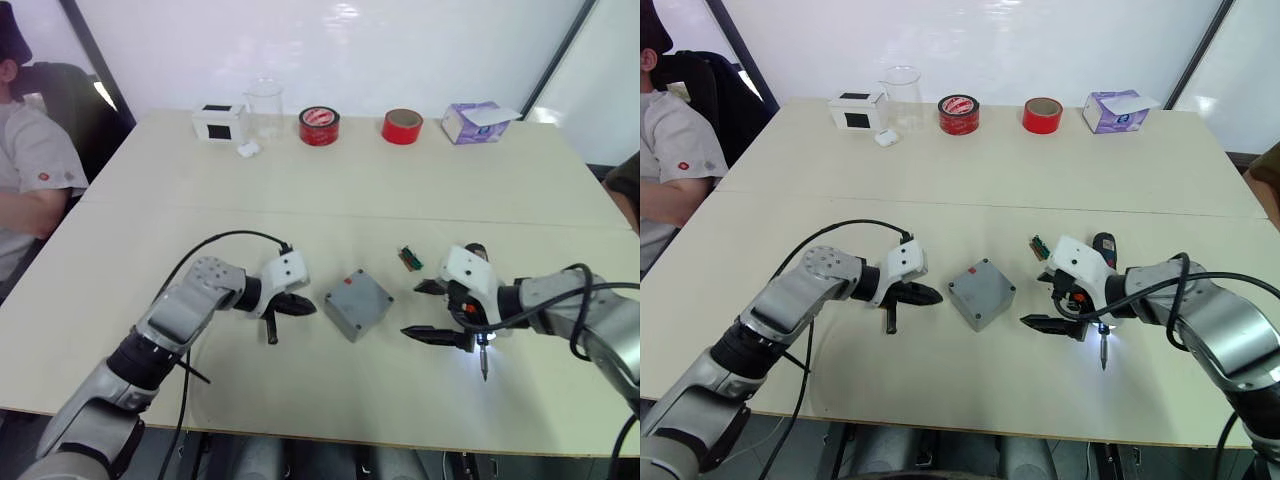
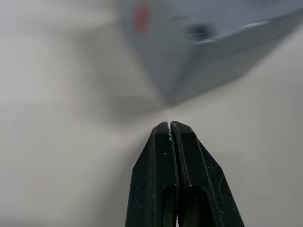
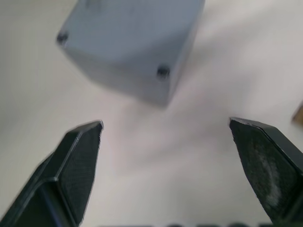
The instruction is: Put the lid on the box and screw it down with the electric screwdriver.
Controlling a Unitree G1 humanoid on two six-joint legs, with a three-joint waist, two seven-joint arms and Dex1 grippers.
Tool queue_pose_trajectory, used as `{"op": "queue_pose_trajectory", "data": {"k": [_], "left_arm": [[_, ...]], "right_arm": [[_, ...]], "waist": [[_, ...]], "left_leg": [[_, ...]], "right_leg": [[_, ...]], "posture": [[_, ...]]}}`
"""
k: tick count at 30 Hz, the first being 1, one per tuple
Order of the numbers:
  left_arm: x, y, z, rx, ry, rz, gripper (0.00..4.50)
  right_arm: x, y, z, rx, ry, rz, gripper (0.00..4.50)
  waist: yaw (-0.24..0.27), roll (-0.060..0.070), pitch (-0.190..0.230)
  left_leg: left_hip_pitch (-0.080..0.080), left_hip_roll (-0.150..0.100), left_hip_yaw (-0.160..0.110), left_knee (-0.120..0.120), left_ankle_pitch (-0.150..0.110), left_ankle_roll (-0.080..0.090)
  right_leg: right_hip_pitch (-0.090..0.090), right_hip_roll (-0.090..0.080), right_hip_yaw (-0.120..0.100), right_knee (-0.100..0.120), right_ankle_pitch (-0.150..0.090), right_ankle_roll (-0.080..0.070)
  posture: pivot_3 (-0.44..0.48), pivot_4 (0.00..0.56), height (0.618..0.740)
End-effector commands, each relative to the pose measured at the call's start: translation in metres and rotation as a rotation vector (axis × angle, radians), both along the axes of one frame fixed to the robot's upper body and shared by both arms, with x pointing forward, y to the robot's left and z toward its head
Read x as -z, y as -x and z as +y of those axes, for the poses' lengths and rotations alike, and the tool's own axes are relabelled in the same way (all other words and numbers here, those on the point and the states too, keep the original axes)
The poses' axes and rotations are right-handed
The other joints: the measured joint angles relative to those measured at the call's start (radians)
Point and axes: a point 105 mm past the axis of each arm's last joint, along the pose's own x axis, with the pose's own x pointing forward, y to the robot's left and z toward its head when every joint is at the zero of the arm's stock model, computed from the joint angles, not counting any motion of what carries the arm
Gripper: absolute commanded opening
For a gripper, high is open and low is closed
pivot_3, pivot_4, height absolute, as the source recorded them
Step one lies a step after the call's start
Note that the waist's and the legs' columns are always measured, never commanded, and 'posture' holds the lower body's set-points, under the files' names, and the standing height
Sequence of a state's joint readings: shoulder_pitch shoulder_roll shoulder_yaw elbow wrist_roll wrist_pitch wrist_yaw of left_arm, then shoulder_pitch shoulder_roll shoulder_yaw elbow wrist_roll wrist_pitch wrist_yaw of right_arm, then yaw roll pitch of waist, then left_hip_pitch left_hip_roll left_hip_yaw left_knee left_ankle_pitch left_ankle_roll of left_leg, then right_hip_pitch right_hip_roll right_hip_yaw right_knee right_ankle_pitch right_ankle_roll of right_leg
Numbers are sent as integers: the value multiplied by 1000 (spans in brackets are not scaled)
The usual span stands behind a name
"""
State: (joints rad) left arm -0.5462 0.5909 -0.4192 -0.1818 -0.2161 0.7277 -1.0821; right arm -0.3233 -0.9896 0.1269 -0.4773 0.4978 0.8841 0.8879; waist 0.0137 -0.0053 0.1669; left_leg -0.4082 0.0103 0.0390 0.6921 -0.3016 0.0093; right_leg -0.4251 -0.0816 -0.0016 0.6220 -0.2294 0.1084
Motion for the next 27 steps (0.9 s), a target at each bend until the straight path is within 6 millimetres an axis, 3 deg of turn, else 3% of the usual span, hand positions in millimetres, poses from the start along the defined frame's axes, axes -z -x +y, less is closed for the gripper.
{"op": "queue_pose_trajectory", "data": {"k": [1,7,16,21,24,27], "left_arm": [[-6,-3,-15,4,23,-38,0],[-10,-25,-26,-74,56,-90,0],[-9,-34,-25,-87,49,-109,0],[-15,-30,-15,-98,70,-97,0],[-26,-27,-5,-108,107,-98,0],[-42,-26,-3,-136,221,-57,0]], "right_arm": [[2,0,13,-67,-2,-14,4443],[6,16,27,-138,-35,46,4443],[7,20,26,-101,-61,58,4443],[-13,8,-1,37,-104,-21,4443],[-32,16,-18,49,-147,-105,4443],[-52,-1,-34,231,-334,-155,4443]], "waist": [[0,0,0],[-1,0,0],[-2,0,0],[0,0,0],[1,0,0],[-5,-1,0]], "left_leg": [[0,0,0,0,0,0],[0,-1,0,2,0,0],[0,-1,-1,3,0,1],[0,-1,-1,4,0,1],[0,0,-1,4,0,1],[0,1,-1,4,-1,1]], "right_leg": [[0,0,0,0,0,0],[0,0,0,2,0,0],[0,0,0,4,0,0],[0,0,0,5,0,0],[0,0,0,5,0,0],[0,0,0,5,0,0]], "posture": [[0,150,740],[0,150,740],[0,150,740],[0,150,740],[0,150,740],[0,150,740]]}}
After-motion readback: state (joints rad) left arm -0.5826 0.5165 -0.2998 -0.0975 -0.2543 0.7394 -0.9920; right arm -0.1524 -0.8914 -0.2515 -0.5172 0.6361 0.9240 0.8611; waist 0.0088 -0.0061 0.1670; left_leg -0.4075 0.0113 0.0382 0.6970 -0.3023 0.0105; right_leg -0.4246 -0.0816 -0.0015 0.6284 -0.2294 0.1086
